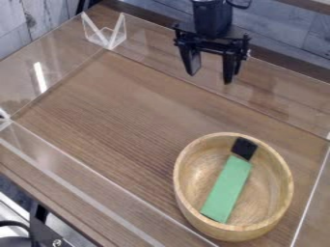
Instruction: Put green stick into wooden bowl
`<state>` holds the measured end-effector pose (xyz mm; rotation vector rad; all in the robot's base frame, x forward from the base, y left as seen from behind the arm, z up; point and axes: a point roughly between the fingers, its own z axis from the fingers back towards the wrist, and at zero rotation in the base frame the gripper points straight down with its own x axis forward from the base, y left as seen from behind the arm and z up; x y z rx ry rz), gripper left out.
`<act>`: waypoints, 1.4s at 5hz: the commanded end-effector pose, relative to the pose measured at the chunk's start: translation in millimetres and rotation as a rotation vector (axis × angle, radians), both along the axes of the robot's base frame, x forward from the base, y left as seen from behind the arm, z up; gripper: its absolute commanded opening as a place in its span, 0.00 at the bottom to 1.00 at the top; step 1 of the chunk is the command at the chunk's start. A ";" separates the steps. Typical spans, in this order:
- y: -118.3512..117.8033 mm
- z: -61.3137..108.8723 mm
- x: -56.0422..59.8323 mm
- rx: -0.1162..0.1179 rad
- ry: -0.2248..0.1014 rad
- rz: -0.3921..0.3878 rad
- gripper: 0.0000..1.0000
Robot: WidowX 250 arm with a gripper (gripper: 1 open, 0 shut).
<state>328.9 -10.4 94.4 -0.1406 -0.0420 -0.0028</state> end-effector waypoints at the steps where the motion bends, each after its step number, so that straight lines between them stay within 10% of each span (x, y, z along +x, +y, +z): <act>1: 5.6 24.0 12.7 0.008 -0.098 0.009 1.00; 7: 15.7 0.6 30.8 0.019 -0.099 0.041 1.00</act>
